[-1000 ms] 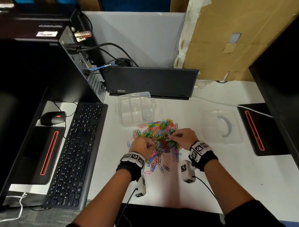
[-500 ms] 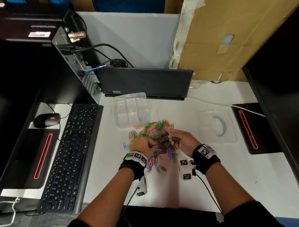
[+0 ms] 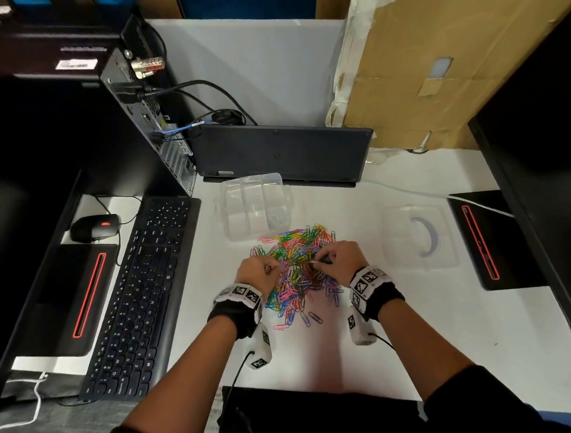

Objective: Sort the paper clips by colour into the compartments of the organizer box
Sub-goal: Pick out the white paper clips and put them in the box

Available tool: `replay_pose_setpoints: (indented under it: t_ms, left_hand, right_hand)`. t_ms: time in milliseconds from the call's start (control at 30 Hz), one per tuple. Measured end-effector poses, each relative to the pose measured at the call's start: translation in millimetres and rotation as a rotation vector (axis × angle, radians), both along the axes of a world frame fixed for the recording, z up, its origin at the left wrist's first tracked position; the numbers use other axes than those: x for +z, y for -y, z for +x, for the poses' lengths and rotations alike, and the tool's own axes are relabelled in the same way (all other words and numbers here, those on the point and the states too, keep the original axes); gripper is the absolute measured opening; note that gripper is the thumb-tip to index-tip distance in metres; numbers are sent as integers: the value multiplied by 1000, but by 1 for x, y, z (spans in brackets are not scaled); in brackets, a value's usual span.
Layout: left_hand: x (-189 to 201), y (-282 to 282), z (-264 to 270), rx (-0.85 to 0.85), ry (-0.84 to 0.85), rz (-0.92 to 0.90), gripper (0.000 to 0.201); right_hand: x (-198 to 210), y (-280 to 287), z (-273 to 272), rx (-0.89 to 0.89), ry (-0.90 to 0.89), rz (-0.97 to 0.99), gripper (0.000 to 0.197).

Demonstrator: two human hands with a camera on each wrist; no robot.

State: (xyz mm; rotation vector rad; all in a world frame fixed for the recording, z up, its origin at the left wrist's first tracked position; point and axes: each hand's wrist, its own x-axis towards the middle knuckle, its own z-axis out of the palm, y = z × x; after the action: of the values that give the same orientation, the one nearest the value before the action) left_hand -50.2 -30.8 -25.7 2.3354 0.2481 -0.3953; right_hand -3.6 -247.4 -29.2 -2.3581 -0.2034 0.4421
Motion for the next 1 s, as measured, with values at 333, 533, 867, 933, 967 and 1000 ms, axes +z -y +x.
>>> replay_pose_setpoints:
  t_ms: [333, 533, 867, 933, 967, 1000]
  left_hand:
    - [3, 5, 2, 74, 48, 149, 29]
    - [8, 20, 1, -81, 18, 176, 11]
    - [6, 10, -3, -7, 6, -4, 9]
    - [7, 11, -3, 11, -23, -48, 14]
    - [8, 12, -3, 16, -41, -74, 17]
    - [8, 12, -3, 18, -46, -92, 20]
  right_hand:
    - [-5, 9, 2, -69, -22, 84, 15]
    - [-8, 7, 1, -74, -47, 30, 23]
    - [-5, 9, 3, -144, -115, 52, 20]
    - [-6, 7, 4, -144, -220, 109, 23]
    - [-5, 5, 3, -148, -288, 168, 24]
    - [-4, 4, 2, -154, -347, 230, 24]
